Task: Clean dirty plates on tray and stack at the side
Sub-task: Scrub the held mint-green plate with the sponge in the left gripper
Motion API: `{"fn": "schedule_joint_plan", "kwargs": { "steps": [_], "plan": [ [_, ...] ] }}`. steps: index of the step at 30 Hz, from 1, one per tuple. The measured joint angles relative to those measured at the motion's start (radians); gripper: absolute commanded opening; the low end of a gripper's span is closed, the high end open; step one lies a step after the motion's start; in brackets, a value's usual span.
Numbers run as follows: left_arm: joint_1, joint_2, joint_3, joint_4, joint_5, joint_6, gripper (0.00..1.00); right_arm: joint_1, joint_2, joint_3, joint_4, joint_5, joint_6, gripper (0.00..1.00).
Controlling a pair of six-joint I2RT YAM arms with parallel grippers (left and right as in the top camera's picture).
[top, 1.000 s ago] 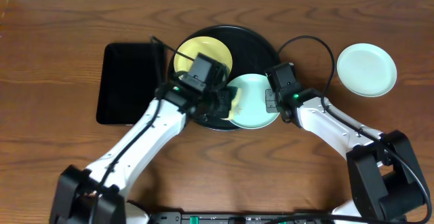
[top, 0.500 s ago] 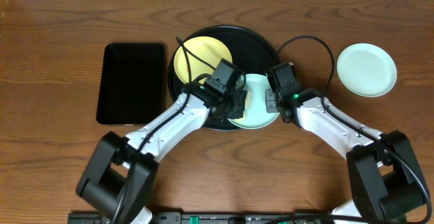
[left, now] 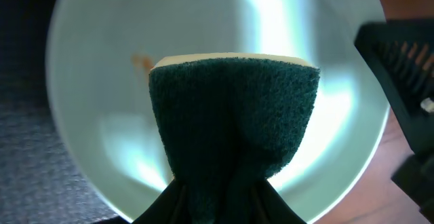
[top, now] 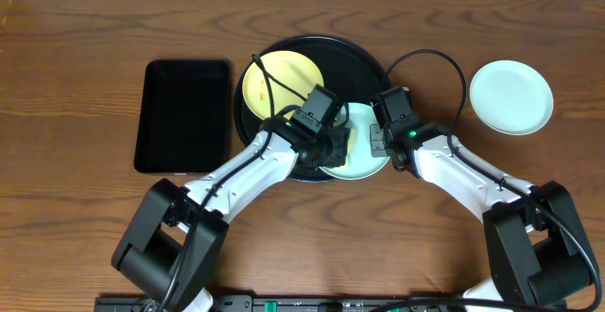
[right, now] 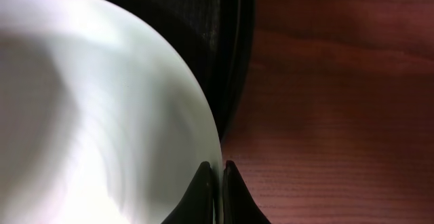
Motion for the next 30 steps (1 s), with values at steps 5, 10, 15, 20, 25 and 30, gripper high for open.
{"fn": "schedule_joint_plan", "kwargs": {
  "steps": [5,10,15,20,25,30],
  "plan": [
    [-0.032,0.008,0.000,0.000,0.000,0.000,0.08,0.000,0.000,0.000,0.001,0.000,-0.003,0.01],
    [-0.048,0.009,0.000,0.000,-0.016,0.000,0.08,0.000,0.000,0.000,0.002,0.000,-0.003,0.01],
    [-0.055,0.009,0.000,0.001,-0.040,0.000,0.08,0.000,0.000,0.000,0.002,0.000,-0.003,0.01],
    [-0.057,0.009,0.000,0.001,-0.060,0.000,0.08,0.000,0.000,0.000,0.002,0.000,-0.003,0.01],
    [-0.057,0.009,0.000,0.001,-0.061,0.000,0.08,0.000,0.000,-0.001,0.003,0.000,-0.003,0.01],
    [-0.061,0.009,0.000,0.001,-0.072,0.000,0.08,0.000,0.000,-0.001,0.005,0.000,-0.003,0.01]
  ]
}}
